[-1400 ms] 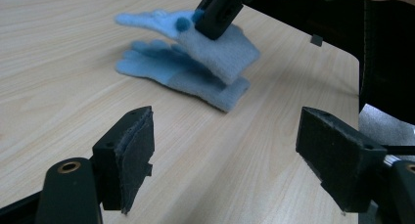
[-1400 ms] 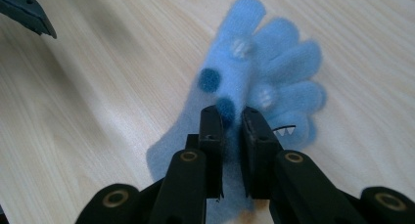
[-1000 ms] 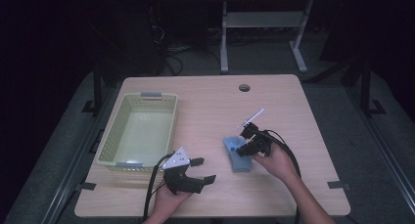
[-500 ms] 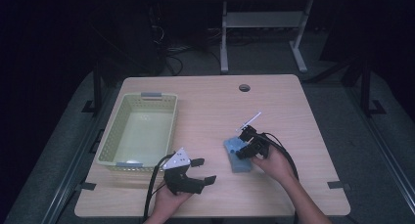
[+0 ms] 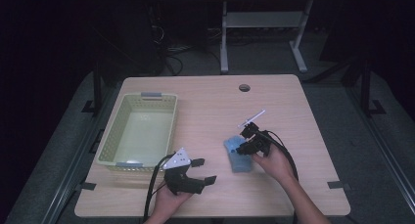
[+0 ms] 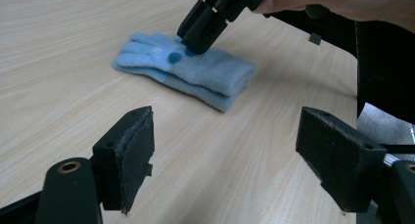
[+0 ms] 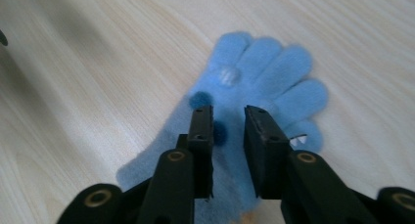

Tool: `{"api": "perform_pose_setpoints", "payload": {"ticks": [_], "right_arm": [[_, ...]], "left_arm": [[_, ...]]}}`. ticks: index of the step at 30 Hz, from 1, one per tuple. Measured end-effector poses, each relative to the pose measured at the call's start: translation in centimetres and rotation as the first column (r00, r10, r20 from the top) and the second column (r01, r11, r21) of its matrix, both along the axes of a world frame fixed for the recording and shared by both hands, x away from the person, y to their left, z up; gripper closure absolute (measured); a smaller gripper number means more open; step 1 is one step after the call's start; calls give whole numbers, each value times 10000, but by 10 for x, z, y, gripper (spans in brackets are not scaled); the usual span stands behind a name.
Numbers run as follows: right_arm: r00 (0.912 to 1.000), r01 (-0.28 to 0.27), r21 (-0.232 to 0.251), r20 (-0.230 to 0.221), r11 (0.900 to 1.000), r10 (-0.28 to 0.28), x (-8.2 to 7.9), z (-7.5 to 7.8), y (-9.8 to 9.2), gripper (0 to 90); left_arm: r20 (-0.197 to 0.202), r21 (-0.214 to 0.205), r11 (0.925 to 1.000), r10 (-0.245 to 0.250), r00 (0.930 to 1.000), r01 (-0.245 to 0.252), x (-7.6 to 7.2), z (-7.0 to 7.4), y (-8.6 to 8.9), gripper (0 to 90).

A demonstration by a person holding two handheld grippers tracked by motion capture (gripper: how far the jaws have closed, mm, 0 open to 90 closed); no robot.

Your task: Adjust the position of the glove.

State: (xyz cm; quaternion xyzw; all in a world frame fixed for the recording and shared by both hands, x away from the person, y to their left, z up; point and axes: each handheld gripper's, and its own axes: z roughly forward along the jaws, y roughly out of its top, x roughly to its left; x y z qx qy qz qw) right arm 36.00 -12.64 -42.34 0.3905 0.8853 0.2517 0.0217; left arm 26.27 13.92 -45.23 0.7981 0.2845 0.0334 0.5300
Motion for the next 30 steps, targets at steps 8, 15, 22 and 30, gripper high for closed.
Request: {"api": "perform_pose_setpoints", "payload": {"ticks": [8, 15, 22, 30], "right_arm": [[9993, -325, -464, -205, 9984, 316, 3, -12, 11, 777], [9998, -80, -62, -193, 9999, 79, 1, -12, 7, 681], [9996, 233, 755, 121, 9969, -243, -9, 0, -9, 526], [9949, 932, 1787, 219, 9795, -986, -18, 6, -35, 461]], "left_arm": [[-39, -75, 10000, 13, 10000, -13, 0, 0, 1, 218], [-134, -81, 10000, -19, 9999, 18, 0, -2, -1, 222], [-635, -130, 9999, 7, 9980, -16, 5, -5, -4, 231], [-1256, -442, 9983, 319, 9916, -377, 11, -4, -11, 231]]}}
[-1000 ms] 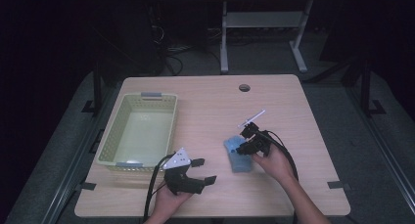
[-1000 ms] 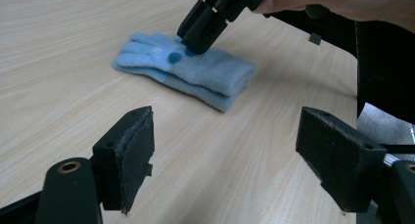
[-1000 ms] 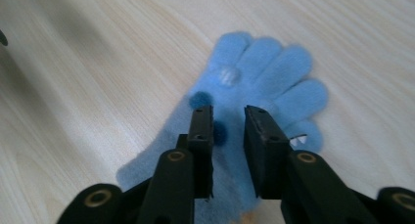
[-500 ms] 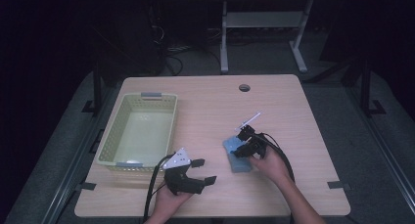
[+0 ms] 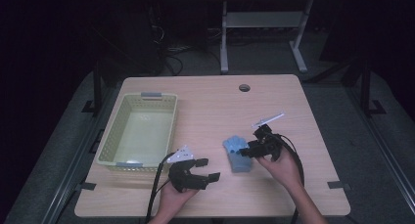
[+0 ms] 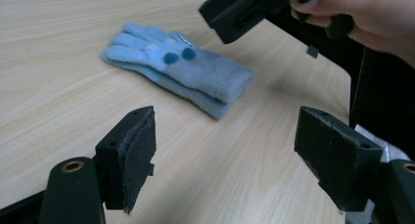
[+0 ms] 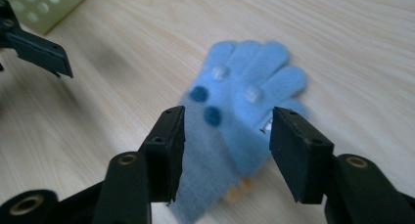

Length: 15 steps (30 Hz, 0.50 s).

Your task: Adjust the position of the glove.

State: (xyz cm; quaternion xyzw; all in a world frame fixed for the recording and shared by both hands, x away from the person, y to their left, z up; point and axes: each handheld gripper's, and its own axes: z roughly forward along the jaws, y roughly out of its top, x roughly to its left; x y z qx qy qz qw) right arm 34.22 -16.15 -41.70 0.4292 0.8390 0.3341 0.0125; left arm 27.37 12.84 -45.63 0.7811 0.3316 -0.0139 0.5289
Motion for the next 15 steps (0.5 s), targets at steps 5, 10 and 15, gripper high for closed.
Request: {"api": "perform_pose_setpoints", "payload": {"ticks": [5, 10, 15], "right_arm": [[9981, 576, 800, -244, 9951, -558, -4, -6, -19, 423], [9940, 985, 1461, -619, 9843, -903, -5, -16, -29, 412], [9882, 1286, 2044, -1083, 9704, -1081, -5, -25, -34, 418]], "left_arm": [[-803, -89, 9979, 636, 9947, -646, 12, 1, -12, 262], [-1839, -221, 9948, 933, 9785, -990, 25, 1, -28, 260], [-2654, -360, 9892, 1278, 9556, -1423, 36, -1, -36, 260]]}}
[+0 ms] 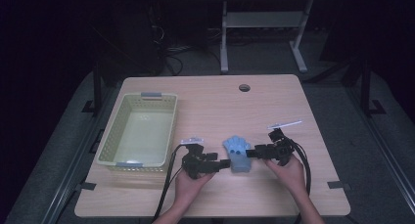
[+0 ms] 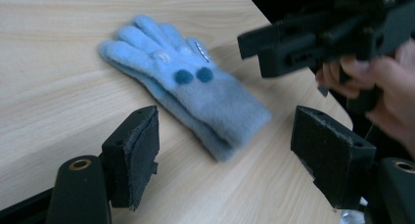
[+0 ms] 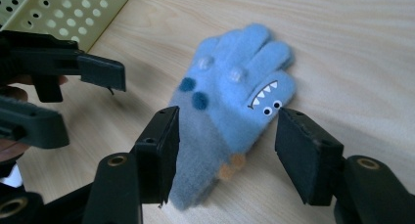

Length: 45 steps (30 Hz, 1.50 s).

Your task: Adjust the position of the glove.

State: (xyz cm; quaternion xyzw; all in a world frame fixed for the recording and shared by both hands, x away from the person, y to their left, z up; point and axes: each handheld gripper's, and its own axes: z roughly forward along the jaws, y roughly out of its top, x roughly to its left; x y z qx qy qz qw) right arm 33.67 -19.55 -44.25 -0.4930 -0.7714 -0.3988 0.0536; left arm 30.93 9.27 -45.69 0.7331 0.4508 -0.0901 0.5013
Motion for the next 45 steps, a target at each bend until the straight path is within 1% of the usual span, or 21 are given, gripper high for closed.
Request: {"api": "perform_pose_setpoints", "payload": {"ticks": [2, 3, 4, 5, 6, 7, 10, 12, 14, 16, 17, 19, 20, 24, 26, 30, 32, 35, 38, 41, 45], "right_arm": [[9999, 148, 109, -20, 9998, -148, 0, -3, -3, 417], [9999, 148, 109, -20, 9998, -148, 0, -3, -3, 417], [9996, 266, 218, 9, 9994, -266, 0, -3, -4, 421], [9988, 479, 402, -51, 9980, -477, 0, -6, -7, 422], [9984, 568, 406, -95, 9976, -564, 0, -7, -8, 427], [9984, 568, 406, -95, 9976, -564, 0, -7, -8, 427], [9979, 609, 450, -247, 9971, -598, -2, -11, -6, 446], [9978, 613, 504, -288, 9968, -599, -2, -13, -6, 454], [9972, 620, 643, -461, 9960, -591, -1, -16, -4, 461], [9970, 646, 651, -462, 9958, -616, -1, -18, -4, 464], [9955, 742, 807, -647, 9940, -690, -1, -18, -3, 468], [9962, 695, 811, -576, 9943, -649, -1, -20, -3, 472], [9961, 647, 724, -644, 9953, -601, -2, -21, -2, 477], [9959, 651, 715, -669, 9953, -603, -2, -23, -2, 481], [9941, 790, 668, -794, 9946, -737, -2, -25, 0, 489], [9945, 747, 667, -787, 9950, -694, -2, -28, 2, 510], [9939, 774, 690, -842, 9946, -715, -3, -28, 4, 527], [9946, 755, 713, -771, 9946, -700, -3, -29, 5, 543], [9946, 786, 684, -736, 9946, -735, -5, -29, 6, 563], [9941, 852, 739, -737, 9936, -798, -5, -30, 6, 590], [9943, 849, 680, -706, 9941, -801, -6, -31, 10, 622]], "left_arm": [[-509, -156, 9996, 243, 9984, -251, 6, -2, -4, 262], [-509, -156, 9996, 243, 9984, -251, 6, -2, -4, 265], [-722, -205, 9991, 368, 9967, -384, 9, -3, -5, 265], [-958, -343, 9982, 463, 9943, -498, 11, -4, -7, 285], [-1297, -357, 9972, 600, 9897, -651, 13, -7, -11, 292], [-1297, -357, 9972, 600, 9897, -651, 13, -7, -11, 297], [-1671, -418, 9974, 512, 9846, -590, 16, -11, -15, 311], [-1699, -366, 9973, 572, 9838, -643, 16, -12, -16, 320], [-1736, -116, 9963, 821, 9814, -854, 17, -12, -17, 327], [-1775, -97, 9959, 867, 9803, -899, 17, -13, -17, 328], [-1774, -82, 9949, 971, 9793, -1001, 18, -13, -17, 337], [-1902, -118, 9947, 981, 9768, -1022, 19, -14, -17, 358], [-2200, -278, 9951, 865, 9717, -948, 20, -17, -17, 367], [-2298, -229, 9953, 860, 9694, -937, 21, -20, -19, 383], [-2395, -308, 9947, 883, 9669, -985, 21, -23, -19, 409], [-2465, -397, 9940, 887, 9651, -1015, 22, -24, -20, 437], [-2694, -766, 9925, 717, 9604, -956, 24, -28, -21, 465], [-2667, -785, 9926, 681, 9614, -921, 24, -29, -21, 492], [-2776, -892, 9912, 694, 9582, -977, 26, -32, -20, 548], [-2854, -1002, 9902, 653, 9562, -975, 27, -33, -21, 560], [-2844, -1030, 9905, 582, 9569, -908, 26, -34, -23, 590]]}}
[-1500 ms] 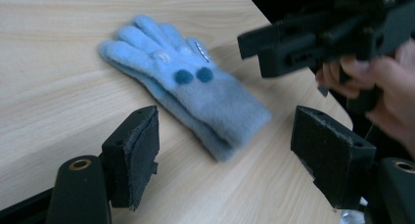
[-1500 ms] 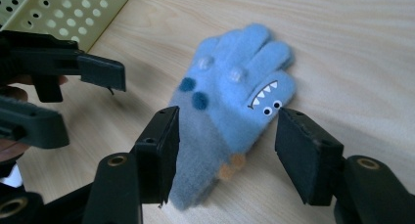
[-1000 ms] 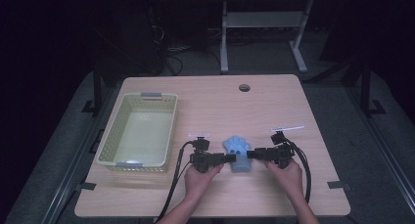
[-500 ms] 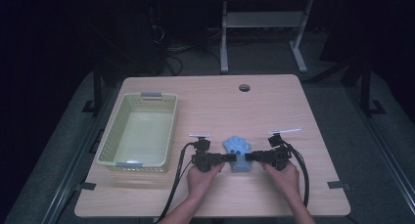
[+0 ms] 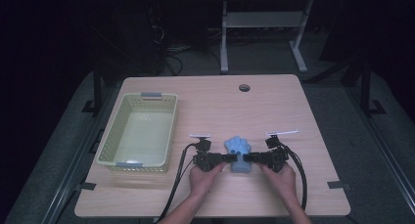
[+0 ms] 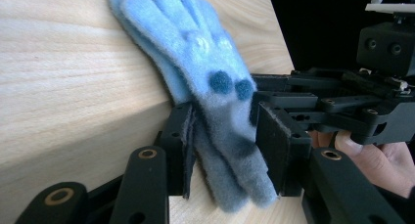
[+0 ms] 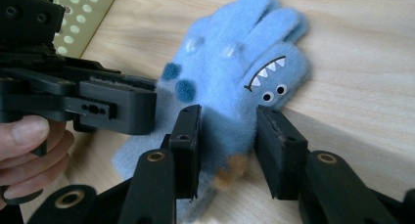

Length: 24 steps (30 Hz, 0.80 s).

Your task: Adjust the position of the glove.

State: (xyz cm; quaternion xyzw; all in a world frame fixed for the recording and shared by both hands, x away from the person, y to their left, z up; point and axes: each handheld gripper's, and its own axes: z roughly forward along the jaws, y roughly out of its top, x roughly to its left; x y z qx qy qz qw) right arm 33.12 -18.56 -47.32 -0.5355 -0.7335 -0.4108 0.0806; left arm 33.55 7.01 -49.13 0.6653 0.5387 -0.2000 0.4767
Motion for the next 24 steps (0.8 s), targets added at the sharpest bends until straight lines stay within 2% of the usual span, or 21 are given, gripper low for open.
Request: {"api": "perform_pose_setpoints", "payload": {"ticks": [6, 11, 14, 24], "right_arm": [[10000, 56, 98, -51, 9999, -56, -1, -1, 0, 653], [9999, 114, 205, -34, 9997, -113, -3, -3, 2, 683], [9997, 159, 402, -202, 9991, -151, -3, -4, 2, 686], [9985, 197, 924, -528, 9955, -148, -2, -8, -1, 747]], "left_arm": [[-67, -116, 9996, -241, 9997, 240, -3, -1, -2, 597], [-86, -85, 9997, -244, 9997, 243, -3, -3, -3, 652], [-107, -66, 9997, -230, 9997, 229, -3, -5, -4, 729], [-60, -130, 9993, -355, 9994, 355, 1, -7, -2, 775]]}}
